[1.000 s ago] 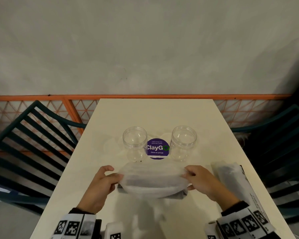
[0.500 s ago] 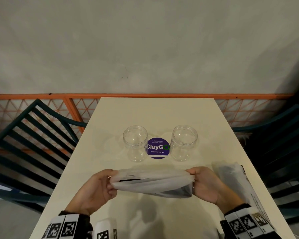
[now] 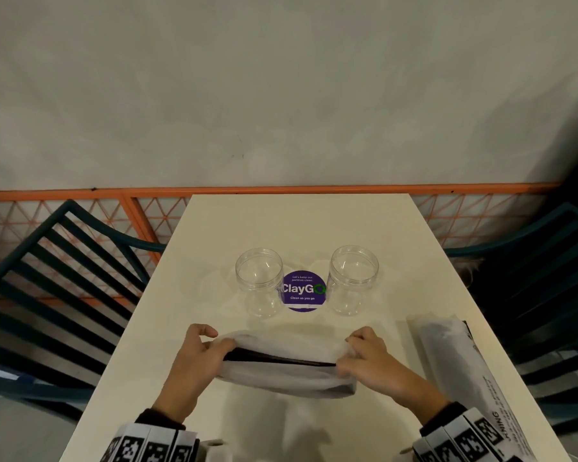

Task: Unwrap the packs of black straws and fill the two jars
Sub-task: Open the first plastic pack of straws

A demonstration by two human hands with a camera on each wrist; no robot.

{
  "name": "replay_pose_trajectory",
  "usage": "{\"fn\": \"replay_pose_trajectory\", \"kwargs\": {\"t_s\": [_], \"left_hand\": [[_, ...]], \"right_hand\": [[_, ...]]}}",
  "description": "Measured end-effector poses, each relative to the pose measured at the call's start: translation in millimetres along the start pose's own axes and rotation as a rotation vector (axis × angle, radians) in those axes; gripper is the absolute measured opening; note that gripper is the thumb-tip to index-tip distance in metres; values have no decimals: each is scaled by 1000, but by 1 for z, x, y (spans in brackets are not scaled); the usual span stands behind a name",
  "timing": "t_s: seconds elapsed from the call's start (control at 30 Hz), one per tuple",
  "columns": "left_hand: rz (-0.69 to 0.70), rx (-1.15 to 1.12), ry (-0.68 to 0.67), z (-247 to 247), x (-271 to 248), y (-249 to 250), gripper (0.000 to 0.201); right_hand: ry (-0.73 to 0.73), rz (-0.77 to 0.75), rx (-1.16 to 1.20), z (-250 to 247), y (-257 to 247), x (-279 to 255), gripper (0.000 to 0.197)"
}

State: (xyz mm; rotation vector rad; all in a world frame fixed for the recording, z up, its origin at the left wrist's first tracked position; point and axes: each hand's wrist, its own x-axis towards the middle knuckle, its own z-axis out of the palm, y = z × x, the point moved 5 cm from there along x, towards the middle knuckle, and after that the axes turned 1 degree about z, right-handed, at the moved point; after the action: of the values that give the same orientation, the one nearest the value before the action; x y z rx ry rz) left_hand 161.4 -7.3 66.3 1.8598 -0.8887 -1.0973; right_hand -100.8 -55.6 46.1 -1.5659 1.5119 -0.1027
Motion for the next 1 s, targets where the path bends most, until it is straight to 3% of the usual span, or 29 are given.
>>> {"fn": "replay_pose_trajectory", "kwargs": {"t_s": [0.1,0.17,0.27,0.33,0.4,0.5,0.63,0.73,0.83,0.9,1.0], "left_hand": [[171,229,150,-13,5,2,34],[290,347,178,-15,5,2,31],[292,292,51,-5,7,-5,18],[255,207,-58,1,9,-10,23],[271,207,-83,5,9,-10,35],[361,269,18,7,6,-1,46],[447,385,169,16,5,4,21],[398,375,190,22,8,-2,21],[341,367,89,27,13,-8,39],[355,428,-1,28,14,-11,47],[406,454,-35,24,11,-11,47]], "right_hand": [[40,22,-55,4,2,-1,5],[48,16,-152,6,4,0,12],[44,7,-203,6,9,3,21],[54,-8,-161,4,9,4,25],[158,-116,-117,-2,3,2,29],[250,-363,-144,-3,-15,-8,28],[175,-518,-383,8,-22,-9,23],[194,-469,-469,8,-22,-5,32],[237,-397,-575,9,-20,-4,48],[282,-376,-526,6,-18,-4,48],[353,-356,-384,0,-14,-2,38]]}}
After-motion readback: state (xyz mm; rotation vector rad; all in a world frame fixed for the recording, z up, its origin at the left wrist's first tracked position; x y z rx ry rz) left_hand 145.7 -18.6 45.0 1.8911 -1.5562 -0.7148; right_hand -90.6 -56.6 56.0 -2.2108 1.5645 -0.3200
